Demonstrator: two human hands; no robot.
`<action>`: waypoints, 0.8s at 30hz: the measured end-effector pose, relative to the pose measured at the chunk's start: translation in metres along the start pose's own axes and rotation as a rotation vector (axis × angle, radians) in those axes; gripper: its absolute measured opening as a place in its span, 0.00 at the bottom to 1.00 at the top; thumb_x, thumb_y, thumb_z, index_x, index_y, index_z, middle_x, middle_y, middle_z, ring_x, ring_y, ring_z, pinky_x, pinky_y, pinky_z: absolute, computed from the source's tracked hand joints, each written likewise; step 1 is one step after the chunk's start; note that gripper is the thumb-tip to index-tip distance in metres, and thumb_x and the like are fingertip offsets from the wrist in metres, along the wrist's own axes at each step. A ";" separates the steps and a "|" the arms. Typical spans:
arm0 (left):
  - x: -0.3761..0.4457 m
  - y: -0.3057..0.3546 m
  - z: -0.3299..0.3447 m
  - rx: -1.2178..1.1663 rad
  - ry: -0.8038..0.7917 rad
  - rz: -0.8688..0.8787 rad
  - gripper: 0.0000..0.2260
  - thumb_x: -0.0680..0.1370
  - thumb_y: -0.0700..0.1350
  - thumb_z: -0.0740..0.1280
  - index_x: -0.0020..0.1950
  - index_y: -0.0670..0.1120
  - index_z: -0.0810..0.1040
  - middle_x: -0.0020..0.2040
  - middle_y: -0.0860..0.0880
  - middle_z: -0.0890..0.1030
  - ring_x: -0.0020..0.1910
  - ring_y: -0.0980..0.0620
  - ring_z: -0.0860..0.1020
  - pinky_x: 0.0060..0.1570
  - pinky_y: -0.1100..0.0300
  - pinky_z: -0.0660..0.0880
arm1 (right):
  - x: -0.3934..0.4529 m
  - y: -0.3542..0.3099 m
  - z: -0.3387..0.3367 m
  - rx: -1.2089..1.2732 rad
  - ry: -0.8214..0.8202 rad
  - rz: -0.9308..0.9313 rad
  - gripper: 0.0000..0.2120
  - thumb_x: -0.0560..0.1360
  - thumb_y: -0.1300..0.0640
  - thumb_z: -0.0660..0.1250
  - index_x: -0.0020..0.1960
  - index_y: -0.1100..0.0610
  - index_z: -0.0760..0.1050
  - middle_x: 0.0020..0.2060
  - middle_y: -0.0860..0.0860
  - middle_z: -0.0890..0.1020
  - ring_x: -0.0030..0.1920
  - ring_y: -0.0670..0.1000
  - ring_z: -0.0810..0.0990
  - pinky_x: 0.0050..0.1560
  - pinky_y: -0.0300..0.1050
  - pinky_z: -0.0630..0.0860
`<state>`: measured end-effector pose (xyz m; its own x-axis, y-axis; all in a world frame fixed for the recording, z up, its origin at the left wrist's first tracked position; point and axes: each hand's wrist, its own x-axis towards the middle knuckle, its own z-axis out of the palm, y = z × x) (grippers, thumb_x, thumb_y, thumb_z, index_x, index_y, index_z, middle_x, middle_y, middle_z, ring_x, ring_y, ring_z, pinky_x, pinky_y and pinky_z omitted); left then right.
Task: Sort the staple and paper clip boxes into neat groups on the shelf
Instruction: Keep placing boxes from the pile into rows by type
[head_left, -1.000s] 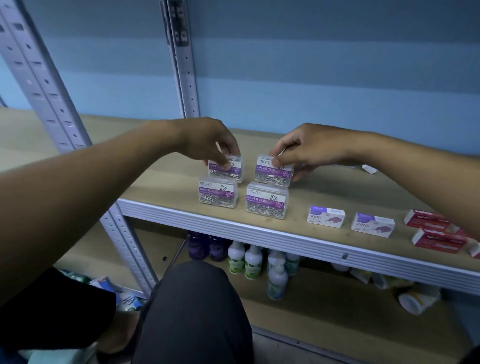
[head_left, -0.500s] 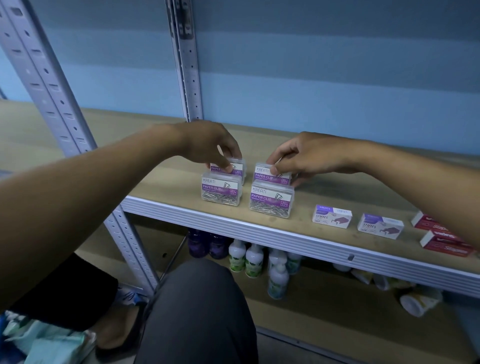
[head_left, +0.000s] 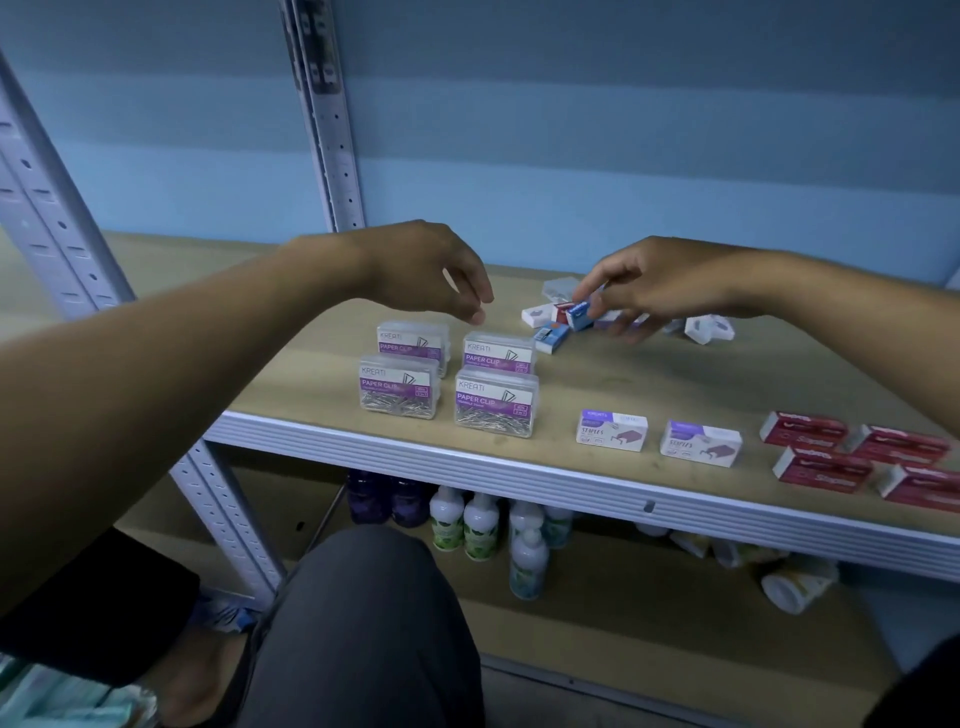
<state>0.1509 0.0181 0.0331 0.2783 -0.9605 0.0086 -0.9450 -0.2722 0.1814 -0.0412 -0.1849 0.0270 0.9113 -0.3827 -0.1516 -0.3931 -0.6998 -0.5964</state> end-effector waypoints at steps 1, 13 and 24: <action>0.003 0.005 0.000 0.005 0.003 0.002 0.13 0.75 0.58 0.71 0.58 0.58 0.81 0.54 0.61 0.82 0.54 0.59 0.77 0.57 0.59 0.73 | -0.002 0.006 -0.004 -0.022 0.014 0.014 0.10 0.81 0.57 0.65 0.58 0.49 0.82 0.54 0.51 0.85 0.52 0.55 0.86 0.50 0.48 0.84; 0.052 0.046 0.018 0.039 -0.010 -0.034 0.13 0.74 0.58 0.71 0.57 0.56 0.81 0.54 0.57 0.82 0.56 0.53 0.77 0.55 0.57 0.74 | -0.023 0.053 -0.027 -0.430 0.115 0.055 0.12 0.77 0.51 0.64 0.57 0.39 0.79 0.48 0.45 0.85 0.47 0.50 0.84 0.54 0.46 0.77; 0.084 0.058 0.043 0.106 -0.085 -0.096 0.19 0.73 0.63 0.70 0.59 0.54 0.81 0.59 0.54 0.78 0.59 0.51 0.74 0.58 0.54 0.74 | 0.017 0.065 -0.015 -0.390 0.169 -0.096 0.17 0.77 0.53 0.69 0.65 0.45 0.76 0.59 0.47 0.80 0.57 0.48 0.76 0.53 0.42 0.68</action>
<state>0.1118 -0.0812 0.0022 0.3567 -0.9301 -0.0879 -0.9289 -0.3631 0.0721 -0.0527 -0.2461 -0.0023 0.9259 -0.3756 0.0399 -0.3541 -0.9001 -0.2538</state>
